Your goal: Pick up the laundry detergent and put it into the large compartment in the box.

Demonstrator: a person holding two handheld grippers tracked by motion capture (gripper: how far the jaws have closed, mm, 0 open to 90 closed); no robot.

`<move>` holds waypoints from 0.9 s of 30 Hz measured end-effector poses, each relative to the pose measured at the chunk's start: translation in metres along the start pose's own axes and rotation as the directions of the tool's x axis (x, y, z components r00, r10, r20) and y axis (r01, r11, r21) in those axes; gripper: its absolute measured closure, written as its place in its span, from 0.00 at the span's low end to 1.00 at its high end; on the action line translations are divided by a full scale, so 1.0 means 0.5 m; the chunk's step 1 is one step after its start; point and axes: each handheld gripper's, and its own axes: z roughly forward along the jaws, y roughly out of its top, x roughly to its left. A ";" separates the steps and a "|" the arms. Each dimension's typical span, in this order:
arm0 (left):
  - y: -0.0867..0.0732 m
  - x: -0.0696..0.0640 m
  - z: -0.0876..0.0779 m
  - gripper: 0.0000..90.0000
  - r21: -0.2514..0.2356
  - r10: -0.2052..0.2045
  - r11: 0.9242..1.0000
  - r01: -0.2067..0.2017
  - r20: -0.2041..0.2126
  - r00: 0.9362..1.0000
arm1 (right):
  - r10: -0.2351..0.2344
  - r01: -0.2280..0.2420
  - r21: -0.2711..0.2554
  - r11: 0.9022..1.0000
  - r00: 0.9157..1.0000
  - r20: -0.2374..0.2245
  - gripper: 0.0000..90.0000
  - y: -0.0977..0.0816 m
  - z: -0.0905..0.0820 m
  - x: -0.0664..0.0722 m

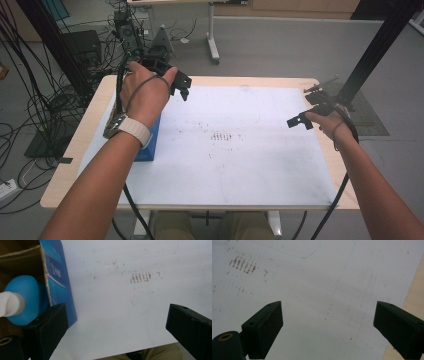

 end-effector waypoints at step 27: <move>-0.008 -0.107 0.056 0.06 0.068 0.034 0.997 -0.035 0.011 0.999 | -0.014 0.014 0.001 1.000 1.000 -0.002 0.10 0.002 -0.001 0.006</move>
